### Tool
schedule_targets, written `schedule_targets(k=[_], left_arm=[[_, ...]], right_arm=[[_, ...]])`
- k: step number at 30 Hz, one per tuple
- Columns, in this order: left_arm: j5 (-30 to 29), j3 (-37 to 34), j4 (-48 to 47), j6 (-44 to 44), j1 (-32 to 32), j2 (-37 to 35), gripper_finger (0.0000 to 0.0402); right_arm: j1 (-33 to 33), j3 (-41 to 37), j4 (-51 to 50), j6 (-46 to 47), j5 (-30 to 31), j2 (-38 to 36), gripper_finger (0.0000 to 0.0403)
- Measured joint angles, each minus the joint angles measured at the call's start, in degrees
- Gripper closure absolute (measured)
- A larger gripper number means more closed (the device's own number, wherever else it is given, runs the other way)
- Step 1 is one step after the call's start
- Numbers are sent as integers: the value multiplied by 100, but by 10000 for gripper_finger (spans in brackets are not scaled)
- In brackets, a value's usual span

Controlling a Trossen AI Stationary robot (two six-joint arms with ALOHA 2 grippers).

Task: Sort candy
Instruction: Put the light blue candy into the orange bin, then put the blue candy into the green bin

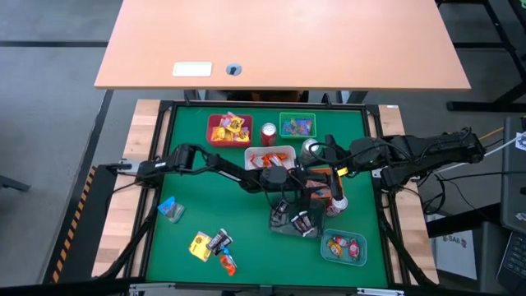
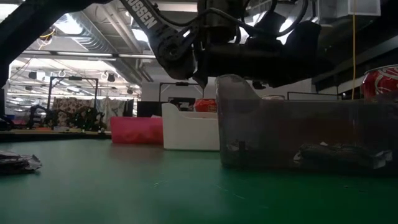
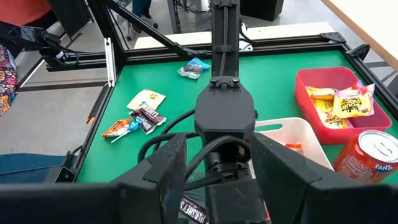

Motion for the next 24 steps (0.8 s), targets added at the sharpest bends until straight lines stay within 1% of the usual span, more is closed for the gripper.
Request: schedule_targets(k=[9,14,17,19,21,24], left_arm=[[-2,2,-57,22,-106,-201,230],[-21,2,-424,39,-141,-478,230],[-23,2,-859,42,-156,-706,230],[-24,2,-1327,44,-163,-884,230],[-24,2,-1951,44,-166,-1111,230],[-23,2,-3163,48,-172,-1553,230]], right_arm=[[0,0,0,2,0,0,224],[0,0,-2,2,-1,0,224],[0,0,-2,2,0,0,224],[0,0,-3,2,0,0,224],[0,0,-4,2,0,0,224],[0,0,-9,2,-2,0,224]])
